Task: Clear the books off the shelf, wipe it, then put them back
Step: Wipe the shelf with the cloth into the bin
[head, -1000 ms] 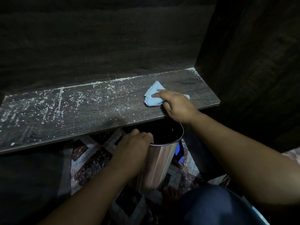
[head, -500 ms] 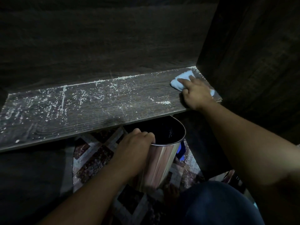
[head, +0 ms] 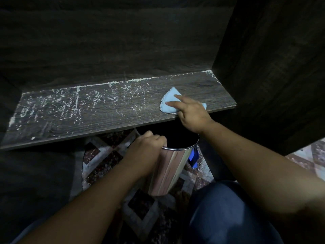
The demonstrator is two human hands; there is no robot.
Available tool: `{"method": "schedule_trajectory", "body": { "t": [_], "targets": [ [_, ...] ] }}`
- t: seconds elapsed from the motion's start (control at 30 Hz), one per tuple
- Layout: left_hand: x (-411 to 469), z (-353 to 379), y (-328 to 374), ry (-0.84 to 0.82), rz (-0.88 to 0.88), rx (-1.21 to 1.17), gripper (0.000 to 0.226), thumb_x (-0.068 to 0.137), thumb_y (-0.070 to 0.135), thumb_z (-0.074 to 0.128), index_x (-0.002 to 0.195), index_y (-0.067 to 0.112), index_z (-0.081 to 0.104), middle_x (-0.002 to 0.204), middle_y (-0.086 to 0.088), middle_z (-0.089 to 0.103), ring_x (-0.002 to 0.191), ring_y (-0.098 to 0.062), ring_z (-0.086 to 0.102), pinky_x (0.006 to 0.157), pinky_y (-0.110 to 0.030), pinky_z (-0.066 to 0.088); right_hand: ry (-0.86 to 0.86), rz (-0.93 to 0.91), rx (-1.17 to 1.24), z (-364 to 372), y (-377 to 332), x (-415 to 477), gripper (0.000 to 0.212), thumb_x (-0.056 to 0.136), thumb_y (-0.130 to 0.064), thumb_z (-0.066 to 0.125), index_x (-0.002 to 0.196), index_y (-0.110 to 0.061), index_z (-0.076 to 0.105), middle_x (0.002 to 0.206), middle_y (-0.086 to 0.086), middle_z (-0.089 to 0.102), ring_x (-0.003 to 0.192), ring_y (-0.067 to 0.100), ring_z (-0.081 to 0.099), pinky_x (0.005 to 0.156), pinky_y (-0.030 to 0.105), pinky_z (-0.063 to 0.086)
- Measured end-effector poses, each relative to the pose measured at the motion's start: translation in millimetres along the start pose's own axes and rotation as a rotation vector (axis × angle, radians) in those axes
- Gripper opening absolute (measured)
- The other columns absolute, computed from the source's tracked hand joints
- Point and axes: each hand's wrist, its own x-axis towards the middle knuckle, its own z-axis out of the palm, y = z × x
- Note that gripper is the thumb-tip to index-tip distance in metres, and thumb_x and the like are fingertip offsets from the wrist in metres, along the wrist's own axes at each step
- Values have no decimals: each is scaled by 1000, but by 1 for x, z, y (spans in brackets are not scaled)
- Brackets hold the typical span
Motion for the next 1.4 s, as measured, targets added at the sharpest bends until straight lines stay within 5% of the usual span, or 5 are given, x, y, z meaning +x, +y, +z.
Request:
{"method": "schedule_trajectory", "body": {
  "t": [0.23,0.37,0.67,0.87,1.4],
  "targets": [
    [-4,-2,6,-3,23,40,27,61,-3,44,80,11,57,72,-4,56,74,-27,51,62,-37,49,-38,-67,119,-8,-12,-28,49,89,2,46,127,-23,62,142,10,50,131,22,46,107,28,32],
    [-2,-2,3,4,2,14,27,63,-7,56,81,13,57,73,-2,56,76,-25,51,60,-36,47,-97,145,523,-35,-4,-2,44,99,1,36,118,-30,61,119,25,63,85,24,55,70,29,46],
    [1,-6,-10,-80,-114,-21,18,84,7,52,94,22,53,91,6,59,96,-15,47,70,-28,41,233,94,73,-39,30,78,48,91,-8,41,136,-20,53,143,13,46,129,29,45,110,34,33],
    [4,-9,-14,-74,-146,-13,12,93,15,49,100,21,56,98,5,60,101,-16,46,74,-27,35,125,-38,-140,-3,22,114,57,88,-14,50,144,-16,41,151,21,30,133,43,33,110,52,30],
    [-8,-14,-20,-106,-177,-81,20,88,8,48,103,19,54,102,4,59,102,-17,44,85,-34,41,39,34,-26,6,1,88,50,83,-21,40,130,-27,58,142,6,48,125,34,44,105,42,33]
  ]
}}
